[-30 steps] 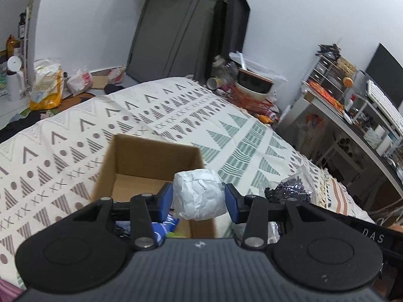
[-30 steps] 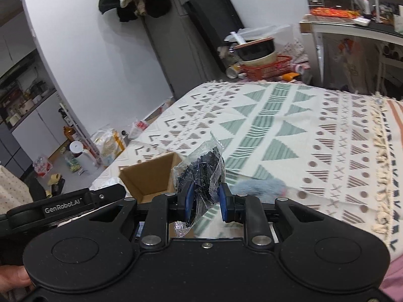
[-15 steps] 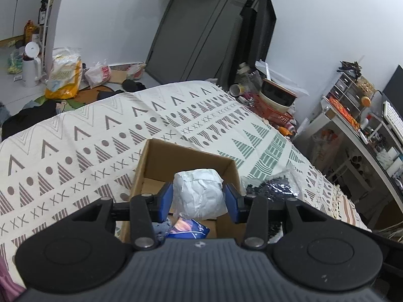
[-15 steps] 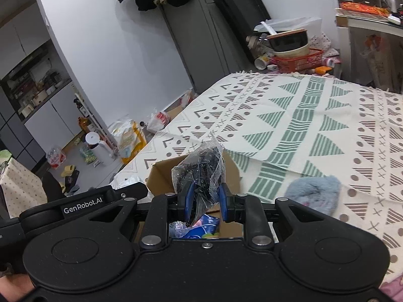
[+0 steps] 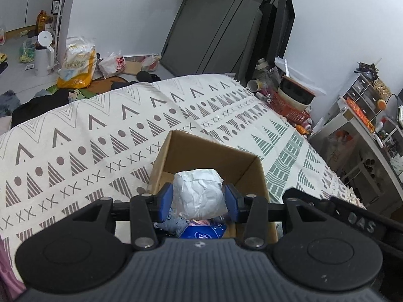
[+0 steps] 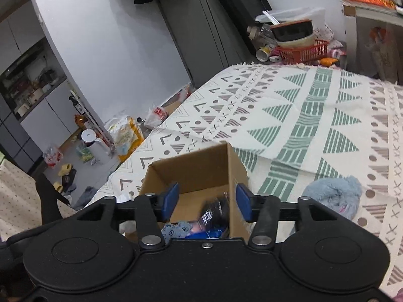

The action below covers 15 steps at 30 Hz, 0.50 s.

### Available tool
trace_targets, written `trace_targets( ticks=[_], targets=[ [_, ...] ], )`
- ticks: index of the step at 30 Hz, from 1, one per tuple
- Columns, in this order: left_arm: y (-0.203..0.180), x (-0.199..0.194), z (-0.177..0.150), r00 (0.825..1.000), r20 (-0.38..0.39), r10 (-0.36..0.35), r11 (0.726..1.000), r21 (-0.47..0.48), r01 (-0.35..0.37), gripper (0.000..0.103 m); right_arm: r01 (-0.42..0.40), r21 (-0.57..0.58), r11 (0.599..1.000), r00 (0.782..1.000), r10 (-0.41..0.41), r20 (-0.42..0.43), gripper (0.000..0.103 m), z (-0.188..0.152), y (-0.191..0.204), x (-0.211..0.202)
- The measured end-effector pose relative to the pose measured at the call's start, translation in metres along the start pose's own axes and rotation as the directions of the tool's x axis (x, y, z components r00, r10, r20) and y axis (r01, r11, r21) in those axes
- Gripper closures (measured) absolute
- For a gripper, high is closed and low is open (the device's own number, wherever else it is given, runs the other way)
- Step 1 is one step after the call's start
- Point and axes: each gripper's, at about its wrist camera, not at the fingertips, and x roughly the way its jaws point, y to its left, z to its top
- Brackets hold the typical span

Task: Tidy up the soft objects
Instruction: 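Carry the wrapped ball and sequin bag into the cardboard box and open both tools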

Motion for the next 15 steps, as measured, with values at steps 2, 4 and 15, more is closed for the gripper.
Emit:
trace_targets(
  ticks=[2, 4, 15],
  targets=[
    [-0.001, 0.004, 0.001, 1.0, -0.003, 0.004, 1.0, 0.0, -0.004, 0.059, 0.005, 0.005, 1.0, 1.0, -0.005, -0.003, 0.046, -0.003, -0.005, -0.002],
    [-0.003, 0.007, 0.003, 1.0, -0.003, 0.008, 1.0, 0.001, -0.008, 0.059, 0.015, -0.001, 1.0, 1.0, -0.015, 0.003, 0.043, -0.006, -0.009, -0.006],
    [-0.016, 0.019, 0.001, 0.993, 0.056, 0.107, 0.994, 0.015, -0.108, 0.039, 0.073, 0.009, 0.997, 0.997, -0.073, 0.018, 0.032, -0.014, -0.047, -0.035]
  ],
)
